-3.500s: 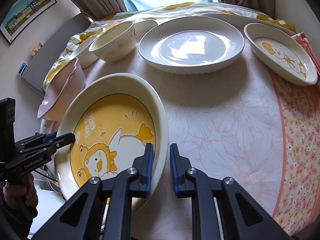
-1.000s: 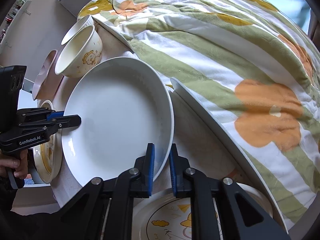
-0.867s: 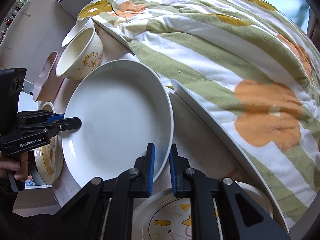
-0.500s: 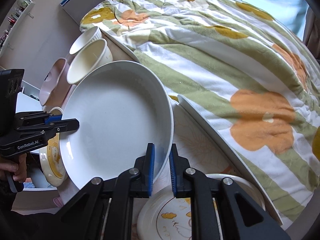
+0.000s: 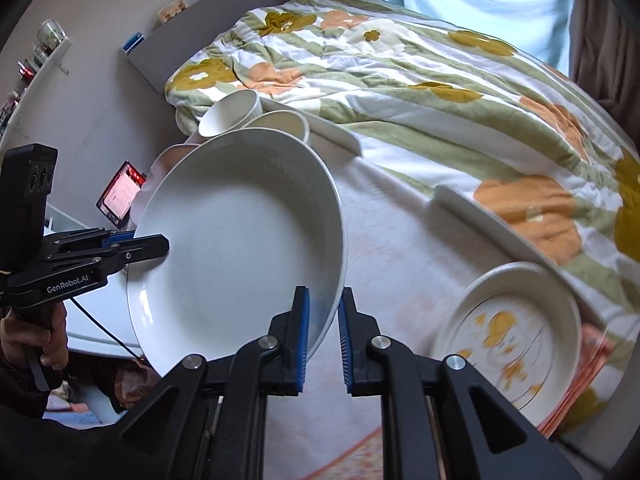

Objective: Organize plates and bowls

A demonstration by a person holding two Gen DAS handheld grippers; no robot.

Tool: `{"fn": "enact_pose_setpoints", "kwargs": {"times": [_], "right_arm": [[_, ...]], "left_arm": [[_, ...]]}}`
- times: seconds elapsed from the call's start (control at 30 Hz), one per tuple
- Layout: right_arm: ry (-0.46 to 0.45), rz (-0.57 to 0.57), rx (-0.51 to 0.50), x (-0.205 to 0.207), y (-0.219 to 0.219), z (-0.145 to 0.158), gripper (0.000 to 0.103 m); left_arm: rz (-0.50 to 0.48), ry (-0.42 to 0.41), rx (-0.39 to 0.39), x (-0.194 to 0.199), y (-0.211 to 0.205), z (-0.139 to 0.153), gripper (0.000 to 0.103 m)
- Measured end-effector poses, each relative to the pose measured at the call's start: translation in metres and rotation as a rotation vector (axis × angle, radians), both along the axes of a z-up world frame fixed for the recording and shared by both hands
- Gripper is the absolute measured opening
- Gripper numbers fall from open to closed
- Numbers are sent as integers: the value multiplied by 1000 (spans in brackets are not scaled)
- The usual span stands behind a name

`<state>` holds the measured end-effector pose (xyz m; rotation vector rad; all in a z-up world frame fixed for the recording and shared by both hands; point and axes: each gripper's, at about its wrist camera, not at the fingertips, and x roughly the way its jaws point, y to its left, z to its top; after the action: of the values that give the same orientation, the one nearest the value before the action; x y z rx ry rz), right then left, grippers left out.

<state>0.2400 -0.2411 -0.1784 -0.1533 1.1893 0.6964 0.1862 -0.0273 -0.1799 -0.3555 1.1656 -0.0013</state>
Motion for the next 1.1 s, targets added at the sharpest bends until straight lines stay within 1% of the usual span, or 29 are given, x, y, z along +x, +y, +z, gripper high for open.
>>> {"fn": "enact_pose_setpoints", "kwargs": {"times": [0.17,0.3,0.4,0.57,0.7,0.97,1.03,1.1], "right_arm": [[16,-116,19,-50,23,-14,13],[45,-205,27,-85,40,-35,13],[38,-248,12,-104,51,-49,13],[25,-322,2,-116,62,-65,13],[-16,-336,-44,-121,69,-70,13],[-55,-346,-81,-122,73,-74,13],[-62,-348,-88,-122,73,-73,13],[-65,-353,-92,-123,72,-72,13]], "left_arm": [[-89,27,7,-33,27,-18,15],[-157,46,13,-46,44,-36,15],[-198,54,30,-52,51,-49,15],[-228,56,30,-51,59,-70,15],[-233,55,21,-47,62,-82,15],[-246,53,27,-42,59,-93,15],[-259,43,41,-43,56,-94,15],[-275,39,74,-43,51,-94,15]]}}
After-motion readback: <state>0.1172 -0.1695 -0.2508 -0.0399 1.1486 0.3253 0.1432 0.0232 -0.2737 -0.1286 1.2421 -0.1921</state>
